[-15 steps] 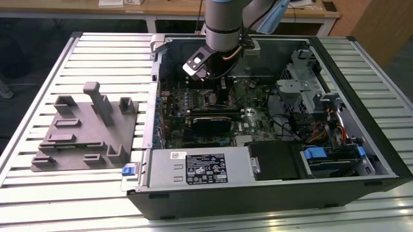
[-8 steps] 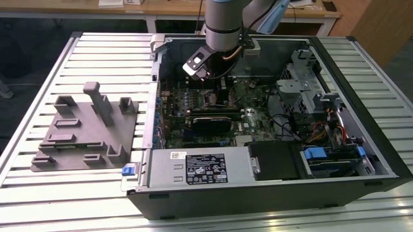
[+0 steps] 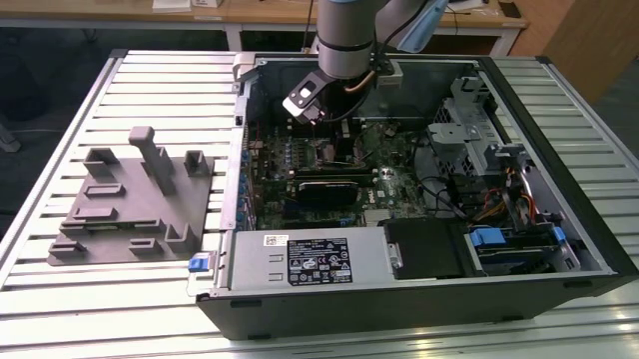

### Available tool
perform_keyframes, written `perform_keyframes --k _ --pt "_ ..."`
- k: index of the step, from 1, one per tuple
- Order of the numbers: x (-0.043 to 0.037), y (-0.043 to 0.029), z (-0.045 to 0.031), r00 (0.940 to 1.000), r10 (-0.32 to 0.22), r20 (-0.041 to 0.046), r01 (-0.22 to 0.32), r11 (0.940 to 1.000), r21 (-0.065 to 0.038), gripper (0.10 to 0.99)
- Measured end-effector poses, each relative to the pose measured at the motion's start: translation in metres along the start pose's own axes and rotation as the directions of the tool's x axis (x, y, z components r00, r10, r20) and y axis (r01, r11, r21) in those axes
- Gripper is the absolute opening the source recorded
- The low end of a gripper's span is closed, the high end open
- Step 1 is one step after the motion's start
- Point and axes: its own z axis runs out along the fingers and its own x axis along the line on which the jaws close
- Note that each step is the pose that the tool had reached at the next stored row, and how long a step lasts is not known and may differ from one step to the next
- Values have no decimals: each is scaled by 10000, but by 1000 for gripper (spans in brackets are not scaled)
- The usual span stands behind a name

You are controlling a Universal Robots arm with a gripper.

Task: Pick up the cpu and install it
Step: 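Place the cpu into insertion slot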

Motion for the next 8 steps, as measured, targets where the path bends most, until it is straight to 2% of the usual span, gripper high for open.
perform_keyframes --k 8 --pt "0 -1 14 10000 0 -15 0 10000 3 525"
